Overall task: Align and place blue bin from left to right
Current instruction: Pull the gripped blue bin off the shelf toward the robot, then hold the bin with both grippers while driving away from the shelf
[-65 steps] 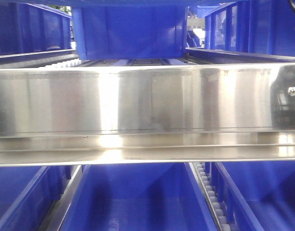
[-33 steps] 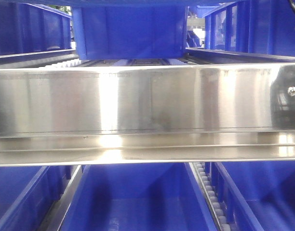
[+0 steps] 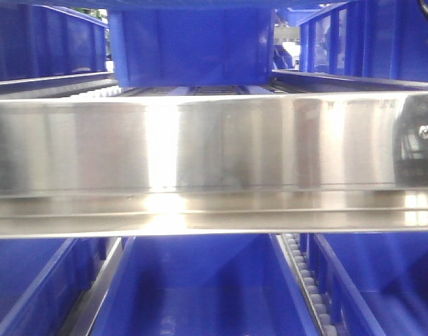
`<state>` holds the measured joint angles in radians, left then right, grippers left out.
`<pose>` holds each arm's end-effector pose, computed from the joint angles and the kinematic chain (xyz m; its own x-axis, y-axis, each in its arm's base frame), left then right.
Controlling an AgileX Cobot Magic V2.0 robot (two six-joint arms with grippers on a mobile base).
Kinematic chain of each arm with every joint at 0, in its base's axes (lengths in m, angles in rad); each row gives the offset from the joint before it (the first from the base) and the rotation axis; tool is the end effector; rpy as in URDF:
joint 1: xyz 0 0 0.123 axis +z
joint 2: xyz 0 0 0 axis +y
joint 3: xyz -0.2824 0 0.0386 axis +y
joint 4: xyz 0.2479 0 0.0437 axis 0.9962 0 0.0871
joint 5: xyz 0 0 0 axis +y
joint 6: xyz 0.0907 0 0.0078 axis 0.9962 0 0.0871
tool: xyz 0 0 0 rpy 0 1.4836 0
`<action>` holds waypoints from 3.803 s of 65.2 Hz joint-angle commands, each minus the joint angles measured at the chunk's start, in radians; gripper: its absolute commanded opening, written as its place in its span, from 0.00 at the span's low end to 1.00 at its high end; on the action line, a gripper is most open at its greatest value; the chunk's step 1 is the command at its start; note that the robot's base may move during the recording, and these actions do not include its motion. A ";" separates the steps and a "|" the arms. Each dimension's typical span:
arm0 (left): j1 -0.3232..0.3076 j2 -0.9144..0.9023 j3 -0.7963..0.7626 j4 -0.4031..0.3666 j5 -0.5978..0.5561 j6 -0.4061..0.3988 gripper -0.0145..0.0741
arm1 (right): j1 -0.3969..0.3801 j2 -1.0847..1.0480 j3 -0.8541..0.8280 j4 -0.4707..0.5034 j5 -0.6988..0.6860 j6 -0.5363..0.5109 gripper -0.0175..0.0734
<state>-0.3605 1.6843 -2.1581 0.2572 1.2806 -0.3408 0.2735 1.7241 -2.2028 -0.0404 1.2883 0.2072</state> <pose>0.3240 -0.0984 0.4935 -0.6332 -0.0335 -0.7733 0.0030 0.9989 -0.0457 0.3373 0.0910 0.4889 -0.6714 0.0137 -0.7410 -0.1133 0.9862 0.1209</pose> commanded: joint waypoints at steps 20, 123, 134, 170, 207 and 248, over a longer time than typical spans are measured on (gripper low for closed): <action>-0.001 -0.024 -0.020 0.040 -0.068 -0.001 0.15 | 0.001 -0.020 -0.020 -0.028 -0.135 -0.033 0.10; -0.001 -0.024 -0.020 0.042 -0.068 -0.001 0.15 | 0.001 -0.020 -0.020 -0.028 -0.234 -0.033 0.10; -0.001 -0.024 -0.020 0.042 -0.068 -0.001 0.15 | 0.001 -0.020 -0.020 -0.028 -0.234 -0.033 0.10; -0.001 -0.024 -0.020 0.044 -0.068 -0.001 0.15 | 0.001 -0.020 -0.020 -0.028 -0.234 -0.033 0.10; -0.001 -0.024 -0.020 0.044 -0.068 -0.001 0.15 | 0.001 -0.020 -0.020 -0.028 -0.234 -0.033 0.10; -0.001 -0.024 -0.020 0.044 -0.068 -0.001 0.15 | 0.001 -0.020 -0.020 -0.028 -0.234 -0.033 0.10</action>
<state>-0.3605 1.6824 -2.1616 0.2807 1.2764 -0.3464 0.2735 1.7279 -2.2028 -0.0423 1.1700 0.2016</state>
